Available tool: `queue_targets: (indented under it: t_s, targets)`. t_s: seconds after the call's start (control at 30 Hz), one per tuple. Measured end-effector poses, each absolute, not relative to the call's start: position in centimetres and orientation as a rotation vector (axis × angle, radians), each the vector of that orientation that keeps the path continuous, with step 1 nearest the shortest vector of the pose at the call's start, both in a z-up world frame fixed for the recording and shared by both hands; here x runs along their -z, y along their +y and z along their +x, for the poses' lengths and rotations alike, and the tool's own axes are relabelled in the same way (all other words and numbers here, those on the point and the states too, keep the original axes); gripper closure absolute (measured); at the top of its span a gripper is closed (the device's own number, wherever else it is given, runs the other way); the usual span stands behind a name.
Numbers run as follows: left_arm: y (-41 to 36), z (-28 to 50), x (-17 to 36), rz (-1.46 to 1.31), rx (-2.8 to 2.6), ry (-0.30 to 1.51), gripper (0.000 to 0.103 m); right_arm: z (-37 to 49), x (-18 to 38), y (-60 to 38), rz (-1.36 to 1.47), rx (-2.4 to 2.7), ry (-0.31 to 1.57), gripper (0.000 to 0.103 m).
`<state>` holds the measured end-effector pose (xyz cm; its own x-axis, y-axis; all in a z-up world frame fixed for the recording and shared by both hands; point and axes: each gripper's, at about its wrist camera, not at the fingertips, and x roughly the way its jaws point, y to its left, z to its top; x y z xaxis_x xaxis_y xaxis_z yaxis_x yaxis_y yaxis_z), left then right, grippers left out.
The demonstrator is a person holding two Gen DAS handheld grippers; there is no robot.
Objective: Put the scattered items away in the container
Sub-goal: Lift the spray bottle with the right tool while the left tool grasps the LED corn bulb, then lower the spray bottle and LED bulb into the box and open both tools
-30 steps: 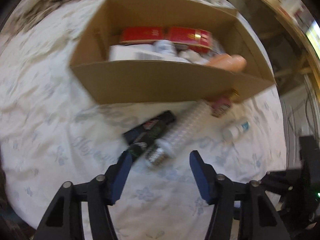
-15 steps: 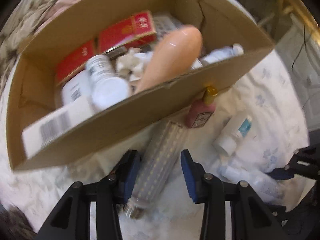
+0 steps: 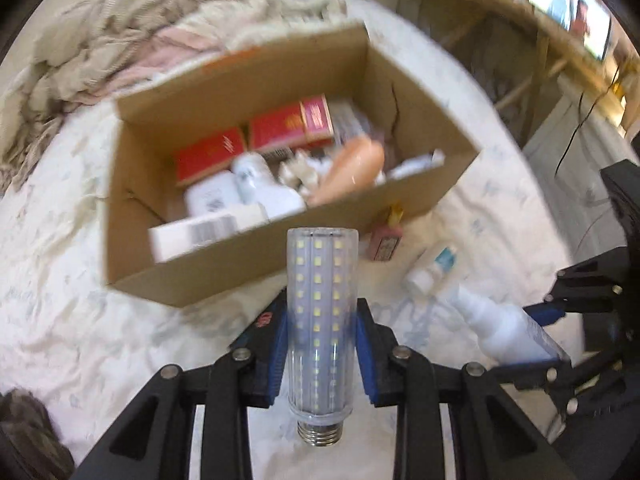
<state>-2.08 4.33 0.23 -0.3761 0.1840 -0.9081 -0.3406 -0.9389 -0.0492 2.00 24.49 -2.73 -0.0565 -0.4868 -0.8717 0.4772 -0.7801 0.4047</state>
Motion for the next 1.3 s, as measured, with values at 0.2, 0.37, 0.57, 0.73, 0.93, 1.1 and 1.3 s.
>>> queue_targets:
  t_s: [0.2,0.37,0.57,0.73,0.93,1.1,1.3]
  targets:
    - [1.3,-3.8,-4.7,-1.408,-2.536,0.059,0.072,0.0,-2.0,24.2,1.376,2.006,-0.143,0.061]
    - [0.5,-6.8,-5.5,-1.450,-2.577,0.010,0.072,-3.4,-3.9,22.3,1.326,2.087,-0.203,0.060]
    - [-0.1,-10.5,-5.1,-1.465,-2.641,-0.016,0.072,-9.2,-5.6,19.5,1.282,2.238,-0.059,0.060]
    - [-0.5,-13.9,-4.3,-1.491,-2.696,-0.009,0.072,-12.5,-3.4,19.8,1.300,2.359,-0.035,0.060]
    - [0.1,-17.1,-1.0,-1.615,-2.649,0.049,0.072,-14.2,-0.5,18.7,1.454,2.333,0.053,0.060]
    - [0.7,-17.7,0.1,-1.638,-2.642,0.115,0.071,-14.0,-0.1,17.6,1.480,2.317,0.148,0.059]
    - [0.8,-16.8,-1.0,-1.582,-2.664,0.084,0.029,-13.8,-0.2,17.2,1.447,2.357,0.159,0.037]
